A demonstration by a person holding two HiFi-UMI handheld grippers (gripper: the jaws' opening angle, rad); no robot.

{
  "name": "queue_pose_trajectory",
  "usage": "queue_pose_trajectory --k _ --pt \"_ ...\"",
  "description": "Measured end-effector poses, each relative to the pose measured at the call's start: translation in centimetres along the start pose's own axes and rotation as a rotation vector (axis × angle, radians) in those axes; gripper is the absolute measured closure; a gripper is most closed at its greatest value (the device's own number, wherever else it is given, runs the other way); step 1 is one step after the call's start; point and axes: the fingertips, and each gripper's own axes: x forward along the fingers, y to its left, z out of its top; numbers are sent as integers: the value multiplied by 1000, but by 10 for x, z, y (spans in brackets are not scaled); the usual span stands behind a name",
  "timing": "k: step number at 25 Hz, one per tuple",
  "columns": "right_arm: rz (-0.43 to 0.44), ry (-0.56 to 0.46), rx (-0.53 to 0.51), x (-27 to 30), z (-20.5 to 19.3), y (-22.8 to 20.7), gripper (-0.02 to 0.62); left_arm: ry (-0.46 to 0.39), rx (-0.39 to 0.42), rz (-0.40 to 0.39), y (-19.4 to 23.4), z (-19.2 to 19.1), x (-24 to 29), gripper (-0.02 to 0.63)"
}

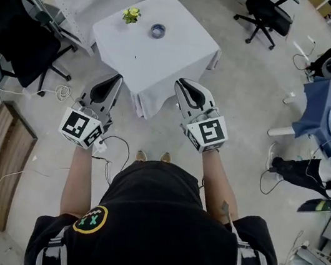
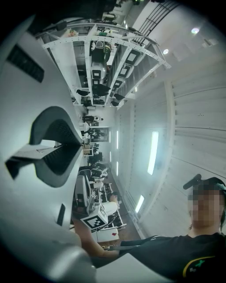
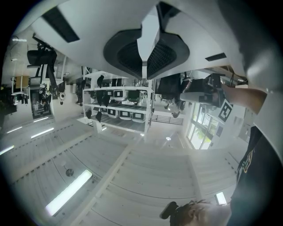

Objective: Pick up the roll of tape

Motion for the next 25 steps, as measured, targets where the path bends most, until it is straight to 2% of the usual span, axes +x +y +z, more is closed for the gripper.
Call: queue_pose_trajectory --k 5,11,25 --pt "12 -4 6 0 0 -1 497 1 -1 -1 0 -1 2 588" --pt "50 7 3 0 -1 2 372 -1 -2 1 -3 1 6 588" --pt "72 3 26 -1 -2 -4 151 5 3 3 -6 2 11 588"
